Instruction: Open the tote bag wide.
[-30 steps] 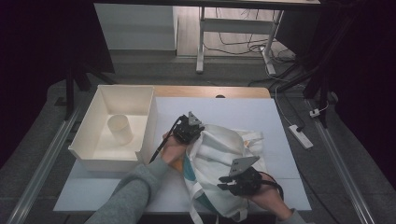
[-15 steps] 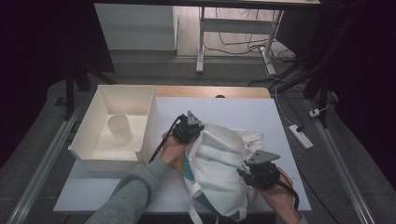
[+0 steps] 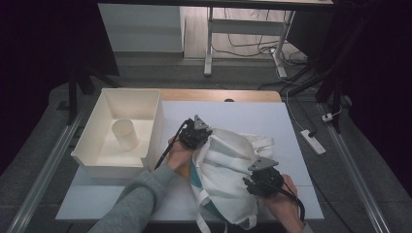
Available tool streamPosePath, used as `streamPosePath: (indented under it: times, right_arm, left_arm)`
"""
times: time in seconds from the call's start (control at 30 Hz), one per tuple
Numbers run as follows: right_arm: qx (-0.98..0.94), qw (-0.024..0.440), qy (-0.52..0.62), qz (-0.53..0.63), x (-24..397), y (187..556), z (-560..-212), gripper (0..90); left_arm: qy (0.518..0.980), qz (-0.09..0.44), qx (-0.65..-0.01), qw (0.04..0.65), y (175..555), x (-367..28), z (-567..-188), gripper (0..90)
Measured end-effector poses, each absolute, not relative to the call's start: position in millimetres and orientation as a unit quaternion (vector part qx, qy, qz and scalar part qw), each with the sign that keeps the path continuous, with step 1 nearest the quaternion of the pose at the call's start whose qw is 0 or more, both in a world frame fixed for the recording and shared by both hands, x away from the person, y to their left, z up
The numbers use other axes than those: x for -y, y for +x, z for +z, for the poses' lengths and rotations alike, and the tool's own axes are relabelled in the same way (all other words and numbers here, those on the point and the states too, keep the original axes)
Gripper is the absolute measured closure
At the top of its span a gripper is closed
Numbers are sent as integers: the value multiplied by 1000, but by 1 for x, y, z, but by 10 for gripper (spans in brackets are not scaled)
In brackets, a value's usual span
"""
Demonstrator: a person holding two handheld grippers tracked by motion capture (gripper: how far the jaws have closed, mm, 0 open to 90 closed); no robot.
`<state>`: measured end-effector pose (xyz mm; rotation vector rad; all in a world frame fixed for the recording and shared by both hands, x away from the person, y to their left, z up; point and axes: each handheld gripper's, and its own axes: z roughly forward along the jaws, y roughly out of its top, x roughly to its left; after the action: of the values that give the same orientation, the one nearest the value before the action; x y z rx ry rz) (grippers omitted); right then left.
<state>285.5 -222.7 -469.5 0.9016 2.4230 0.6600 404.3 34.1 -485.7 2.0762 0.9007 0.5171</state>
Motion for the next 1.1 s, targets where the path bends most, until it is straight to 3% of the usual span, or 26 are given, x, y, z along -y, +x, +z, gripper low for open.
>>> streamPosePath:
  times: [0.03, 0.13, 0.2, 0.53, 0.73, 1.1]
  right_arm:
    - [-882, 234, 329, 243, 225, 286, -468, 517]
    - [-881, 253, 323, 236, 236, 285, -463, 799]
    - [-876, 274, 327, 227, 247, 287, -460, 871]
    - [-842, 230, 387, 295, 305, 310, -457, 883]
    - [-845, 193, 398, 300, 313, 325, -482, 882]
    - [-845, 192, 388, 315, 313, 327, -486, 857]
  left_arm:
    - [820, 204, -356, 399, 404, -34, -486, 815]
    - [820, 204, -355, 400, 404, -35, -485, 815]
    - [817, 208, -357, 402, 404, -36, -485, 815]
    - [815, 204, -357, 408, 404, -38, -483, 814]
    - [822, 198, -362, 392, 406, -35, -493, 813]
    - [824, 193, -362, 391, 407, -35, -494, 805]
